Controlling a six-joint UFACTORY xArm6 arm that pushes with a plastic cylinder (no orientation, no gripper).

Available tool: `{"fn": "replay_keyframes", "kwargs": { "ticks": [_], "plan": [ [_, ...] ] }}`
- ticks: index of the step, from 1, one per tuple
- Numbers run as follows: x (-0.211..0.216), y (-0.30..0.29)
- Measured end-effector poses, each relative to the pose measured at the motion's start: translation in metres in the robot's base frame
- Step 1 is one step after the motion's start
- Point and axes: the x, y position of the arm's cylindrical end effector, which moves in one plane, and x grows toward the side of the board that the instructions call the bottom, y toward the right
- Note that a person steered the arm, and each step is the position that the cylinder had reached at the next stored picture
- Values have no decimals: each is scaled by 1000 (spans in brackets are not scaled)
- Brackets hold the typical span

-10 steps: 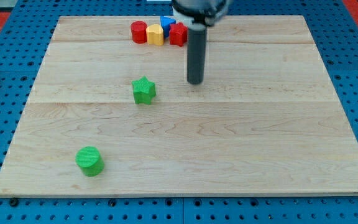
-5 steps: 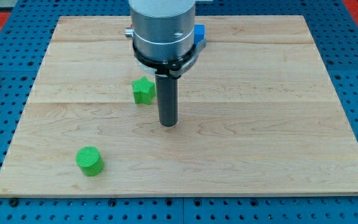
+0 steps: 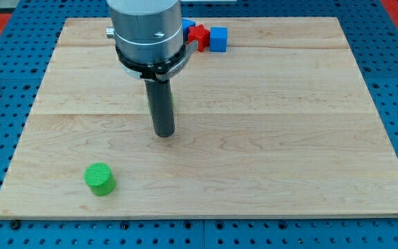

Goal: Push the green star into the red circle

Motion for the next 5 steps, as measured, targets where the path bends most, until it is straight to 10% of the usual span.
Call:
{"fn": "replay_keyframes", "kwargs": {
  "ticks": [5],
  "plan": [
    [-157, -29]
  ]
}}
